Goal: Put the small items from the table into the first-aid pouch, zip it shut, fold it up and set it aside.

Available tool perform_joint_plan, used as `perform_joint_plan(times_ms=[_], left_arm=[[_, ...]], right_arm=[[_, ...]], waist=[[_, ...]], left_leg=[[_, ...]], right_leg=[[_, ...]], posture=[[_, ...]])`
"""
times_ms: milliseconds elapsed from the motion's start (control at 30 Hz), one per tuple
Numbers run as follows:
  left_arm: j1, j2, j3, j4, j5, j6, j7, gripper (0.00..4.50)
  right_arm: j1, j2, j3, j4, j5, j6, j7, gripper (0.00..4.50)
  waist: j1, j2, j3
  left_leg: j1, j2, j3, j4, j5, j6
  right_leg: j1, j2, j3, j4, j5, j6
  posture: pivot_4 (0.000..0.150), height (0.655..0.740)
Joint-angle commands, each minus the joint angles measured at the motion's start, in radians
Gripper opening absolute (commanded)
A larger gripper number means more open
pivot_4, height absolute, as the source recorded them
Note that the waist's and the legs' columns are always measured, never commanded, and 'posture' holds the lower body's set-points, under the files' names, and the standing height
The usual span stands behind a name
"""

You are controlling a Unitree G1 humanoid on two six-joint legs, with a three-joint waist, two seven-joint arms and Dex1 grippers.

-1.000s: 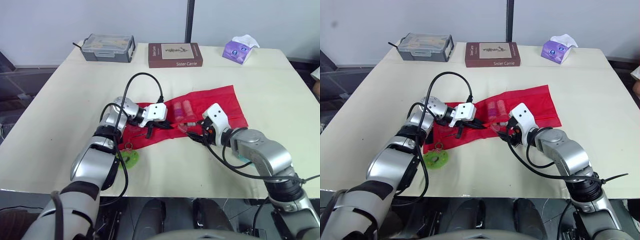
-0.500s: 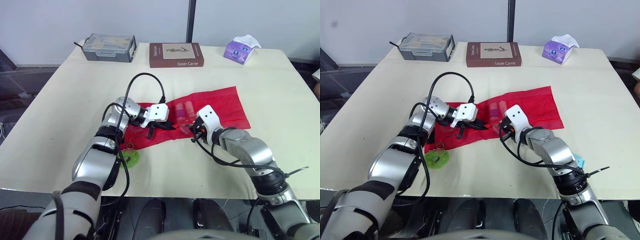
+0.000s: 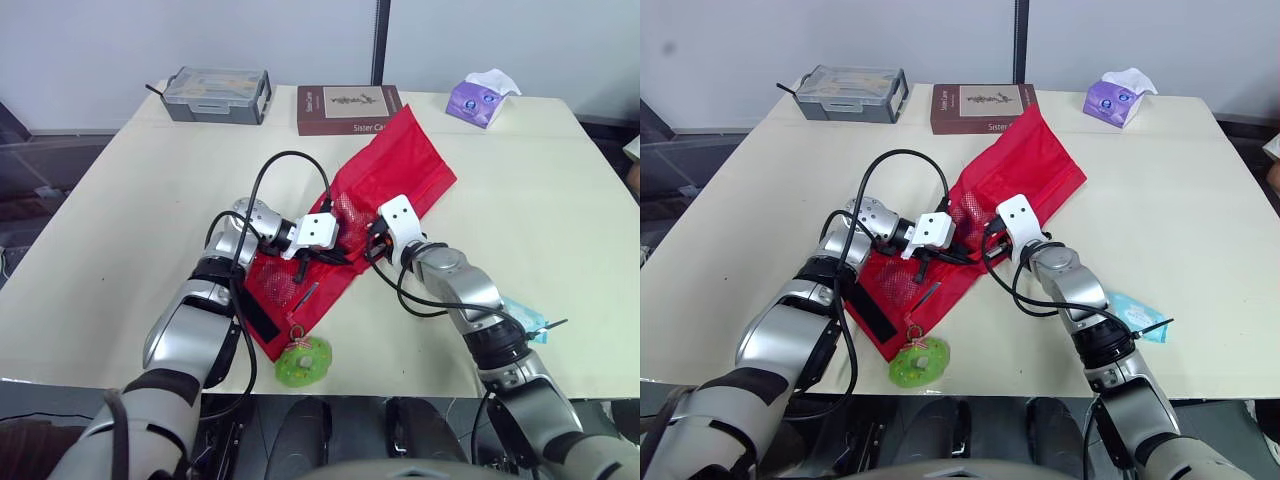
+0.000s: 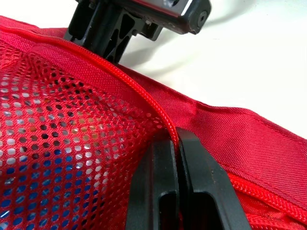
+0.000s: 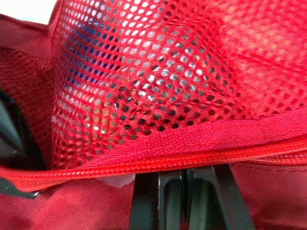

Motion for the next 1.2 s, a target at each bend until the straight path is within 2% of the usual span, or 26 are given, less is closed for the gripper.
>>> perform_joint_plan(times_ms=[33,200,300,333,367,400,433,467,567,633,667,733,867,933,967,1000,1033,1100,1133,1200], left_arm=[[-0.018,-0.002,-0.015,0.030,0.017,-0.032,0.001,0.00],[-0.070,0.015,-0.013,0.097,0.024,-0.071,-0.036,0.00],[-0.118,0.035,-0.018,0.152,0.039,-0.113,-0.053,0.00],[-0.131,0.040,-0.018,0.168,0.039,-0.118,-0.063,0.00],[-0.144,0.049,-0.019,0.183,0.043,-0.129,-0.071,0.00],[-0.157,0.061,-0.022,0.198,0.051,-0.139,-0.075,0.00],[-0.168,0.075,-0.026,0.214,0.060,-0.148,-0.077,0.00],[-0.177,0.086,-0.027,0.226,0.067,-0.152,-0.077,0.00],[-0.195,0.127,-0.047,0.265,0.128,-0.160,0.024,0.00],[-0.211,0.133,-0.015,0.286,0.113,-0.074,0.043,0.00],[-0.217,0.134,0.007,0.293,0.097,-0.033,0.044,0.30],[-0.215,0.139,0.059,0.293,0.046,0.049,0.010,0.78],[-0.187,0.156,0.161,0.232,-0.050,0.221,-0.014,2.61],[-0.141,0.161,0.196,0.100,-0.104,0.379,-0.009,3.50],[-0.092,0.163,0.210,-0.029,-0.141,0.484,-0.008,3.87],[-0.026,0.153,0.227,-0.209,-0.179,0.618,0.038,4.42],[0.039,0.142,0.238,-0.393,-0.211,0.765,0.093,4.42],[0.173,0.061,0.229,-0.783,-0.206,1.028,0.303,4.42],[0.206,0.021,0.215,-0.911,-0.192,1.157,0.388,4.42],[0.230,-0.025,0.143,-1.066,-0.084,1.327,0.547,4.42]], right_arm=[[0.031,-0.038,-0.004,-0.175,0.053,0.054,0.075,0.02],[0.137,-0.180,-0.031,-0.422,0.113,0.155,0.162,0.02],[0.230,-0.296,-0.123,-0.617,0.203,0.186,0.244,0.75],[0.257,-0.331,-0.149,-0.670,0.231,0.186,0.271,1.05],[0.282,-0.363,-0.181,-0.717,0.251,0.176,0.290,1.78],[0.313,-0.396,-0.226,-0.767,0.277,0.170,0.307,2.04],[0.344,-0.426,-0.276,-0.814,0.306,0.169,0.326,2.63],[0.367,-0.447,-0.314,-0.847,0.331,0.172,0.338,3.01],[0.449,-0.507,-0.419,-0.925,0.347,0.115,0.360,4.43],[0.486,-0.511,-0.500,-0.935,0.434,0.104,0.394,4.43],[0.496,-0.515,-0.547,-0.927,0.518,0.135,0.414,4.48],[0.499,-0.514,-0.619,-0.924,0.588,0.148,0.396,4.50],[0.522,-0.544,-0.693,-0.949,0.651,0.128,0.365,4.50],[0.545,-0.572,-0.729,-0.957,0.666,0.121,0.364,4.50],[0.554,-0.585,-0.742,-0.959,0.669,0.117,0.361,4.50],[0.560,-0.598,-0.756,-0.959,0.674,0.113,0.355,4.50],[0.566,-0.612,-0.769,-0.959,0.675,0.108,0.352,4.50],[0.583,-0.638,-0.804,-0.951,0.685,0.098,0.352,4.50],[0.588,-0.648,-0.817,-0.944,0.692,0.094,0.352,4.50],[0.598,-0.672,-0.834,-0.934,0.690,0.086,0.357,4.50]], waist=[[0.000,0.000,0.000],[0.002,0.000,0.000],[0.005,0.000,0.000],[0.005,0.000,0.000],[0.003,-0.001,0.000],[0.001,-0.001,0.000],[0.001,-0.001,0.000],[0.001,-0.001,0.000],[-0.001,-0.001,0.000],[0.001,-0.001,0.000],[0.002,-0.001,0.000],[0.003,-0.001,0.000],[0.004,-0.002,0.000],[0.004,-0.001,0.000],[0.003,-0.001,0.000],[0.003,-0.001,0.000],[0.002,-0.001,0.000],[0.005,-0.001,0.000],[0.010,-0.001,0.000],[0.020,-0.002,0.000]], left_leg=[[0.000,0.000,0.000,0.000,0.000,0.000],[0.000,0.000,-0.001,0.000,0.000,0.000],[0.000,0.000,-0.001,0.000,0.000,0.000],[0.000,0.000,0.000,0.000,0.000,0.000],[-0.001,0.000,-0.001,0.000,0.000,0.000],[0.000,0.000,-0.001,0.000,0.000,0.000],[0.000,0.000,-0.001,0.000,0.000,0.000],[0.001,0.000,-0.001,0.000,0.000,0.000],[0.000,0.000,-0.001,0.000,0.000,0.000],[0.001,0.001,-0.001,0.000,0.000,0.000],[0.001,0.001,-0.001,0.000,0.000,0.000],[0.001,0.001,-0.001,0.000,0.000,0.000],[0.000,0.001,-0.001,0.001,0.000,0.000],[0.000,0.001,-0.001,0.001,0.000,0.000],[0.000,0.001,-0.002,0.000,0.000,0.000],[0.000,0.001,-0.002,0.001,0.000,0.000],[0.001,0.001,-0.003,0.000,0.000,0.000],[0.001,0.005,-0.003,0.001,0.000,0.000],[0.001,0.005,-0.003,0.001,0.000,0.000],[0.000,0.002,-0.007,0.004,0.000,0.000]], right_leg=[[0.000,0.000,0.000,0.000,0.000,0.000],[0.000,0.000,0.000,0.000,0.000,0.000],[0.000,0.000,0.000,0.000,0.000,0.000],[0.000,0.000,-0.001,0.000,0.000,0.000],[0.000,0.000,0.000,-0.001,0.000,0.000],[0.000,0.000,0.000,-0.001,0.000,0.000],[0.000,0.000,0.001,-0.001,0.000,0.000],[0.000,0.000,0.001,-0.001,0.000,0.000],[0.000,0.001,0.000,0.000,0.000,0.000],[0.000,0.001,0.001,0.000,0.000,0.000],[0.001,0.002,0.000,0.000,0.000,0.001],[0.001,0.001,0.000,0.000,0.000,0.001],[0.001,0.001,0.000,-0.001,0.000,0.000],[0.001,0.001,0.000,-0.001,0.000,0.000],[0.001,0.001,0.000,-0.001,0.000,0.000],[0.001,0.000,0.000,0.000,0.000,0.000],[0.001,0.000,0.001,0.000,0.000,0.000],[0.001,-0.001,0.002,0.000,0.000,0.001],[0.002,-0.002,0.002,0.000,0.000,0.001],[0.005,-0.002,0.003,0.000,0.000,0.002]], posture=[[0.150,0.7400],[0.150,0.7400],[0.150,0.7400],[0.150,0.7400],[0.150,0.7400],[0.150,0.7400],[0.150,0.7400],[0.150,0.7400],[0.150,0.7400],[0.150,0.7400],[0.150,0.7400],[0.150,0.7400],[0.150,0.7400],[0.150,0.7400],[0.150,0.7400],[0.150,0.7400],[0.150,0.7400],[0.150,0.7400],[0.150,0.7400],[0.150,0.7400]])
